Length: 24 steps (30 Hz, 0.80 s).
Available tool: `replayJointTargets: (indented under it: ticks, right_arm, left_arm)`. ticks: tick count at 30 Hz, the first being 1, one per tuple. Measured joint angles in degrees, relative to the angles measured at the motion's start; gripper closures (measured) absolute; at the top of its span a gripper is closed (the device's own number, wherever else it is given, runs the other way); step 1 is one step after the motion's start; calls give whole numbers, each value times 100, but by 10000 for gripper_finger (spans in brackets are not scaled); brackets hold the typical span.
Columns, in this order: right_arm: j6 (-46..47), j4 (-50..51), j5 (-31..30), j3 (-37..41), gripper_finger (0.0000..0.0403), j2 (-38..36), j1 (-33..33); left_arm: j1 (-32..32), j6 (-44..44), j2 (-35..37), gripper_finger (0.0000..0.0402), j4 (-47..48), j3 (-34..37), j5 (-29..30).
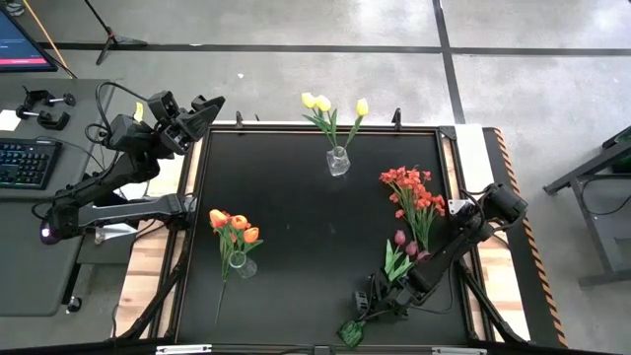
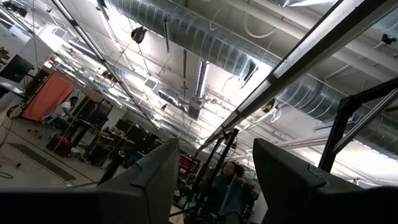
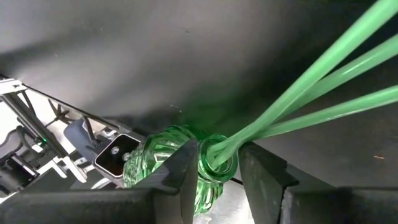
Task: Sort flowers into vase by color
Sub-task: Adjust the green vases
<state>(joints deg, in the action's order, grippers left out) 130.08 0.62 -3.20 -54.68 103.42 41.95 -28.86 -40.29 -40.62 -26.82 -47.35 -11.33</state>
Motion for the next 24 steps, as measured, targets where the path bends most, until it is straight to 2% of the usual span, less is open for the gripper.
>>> replayJointTargets:
  ticks: [8, 19, 24]
  right_arm:
    - [-16, 0, -2, 0, 313, 0, 0]
    - [-153, 18, -122, -2, 396, 0, -83]
    - [-158, 23, -123, -2, 398, 0, -85]
  left_arm:
    - [2, 0, 0, 209, -1, 0, -1]
    - [2, -2, 2, 209, -1, 0, -1]
    - [1, -2, 2, 209, -2, 0, -1]
